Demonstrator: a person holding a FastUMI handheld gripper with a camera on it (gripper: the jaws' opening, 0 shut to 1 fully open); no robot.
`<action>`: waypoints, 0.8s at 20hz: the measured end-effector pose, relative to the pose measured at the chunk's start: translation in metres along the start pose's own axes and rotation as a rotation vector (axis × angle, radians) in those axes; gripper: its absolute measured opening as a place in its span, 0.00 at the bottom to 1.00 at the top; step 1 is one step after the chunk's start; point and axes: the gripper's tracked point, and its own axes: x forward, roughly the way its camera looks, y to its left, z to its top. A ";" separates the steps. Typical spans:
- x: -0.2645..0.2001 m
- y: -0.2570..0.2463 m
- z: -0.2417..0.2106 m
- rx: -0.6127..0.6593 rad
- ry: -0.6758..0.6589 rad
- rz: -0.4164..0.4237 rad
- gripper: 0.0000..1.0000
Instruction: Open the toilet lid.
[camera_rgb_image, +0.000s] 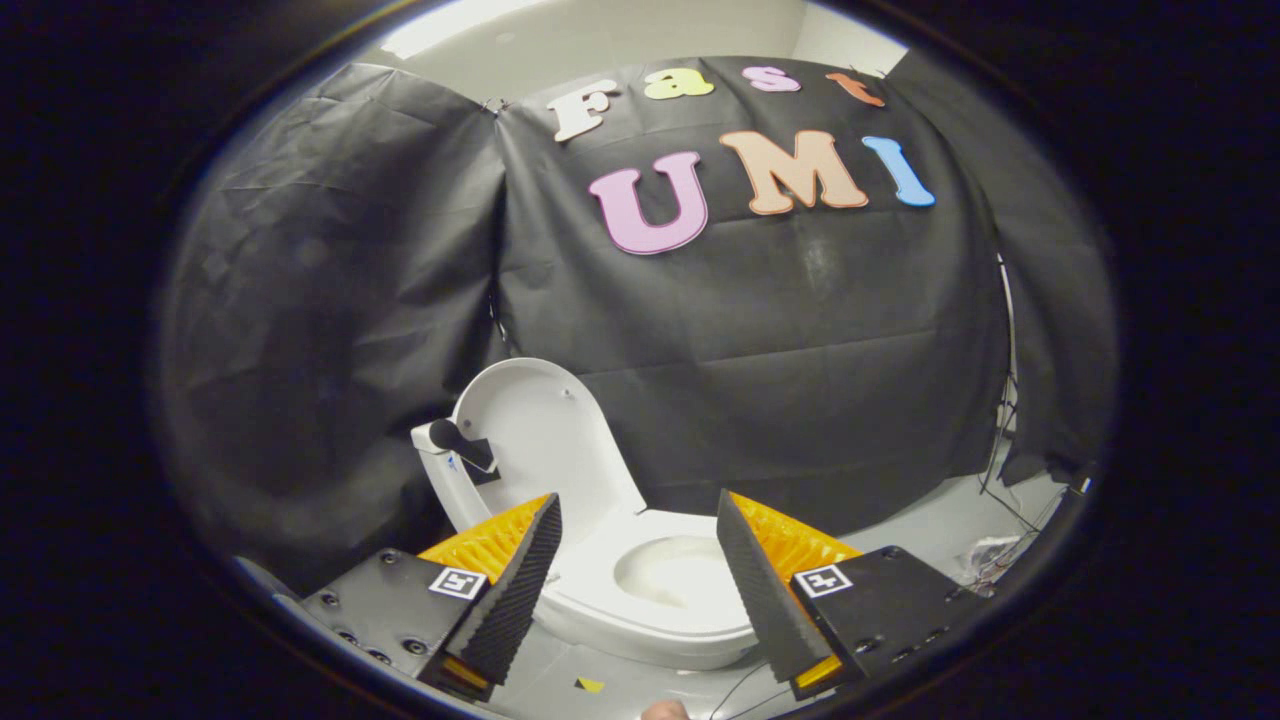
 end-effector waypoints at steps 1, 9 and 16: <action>0.000 0.001 0.000 -0.011 0.000 0.000 0.96; 0.000 0.002 -0.005 -0.062 0.008 0.003 0.96; 0.000 -0.001 -0.004 -0.050 0.008 -0.005 0.96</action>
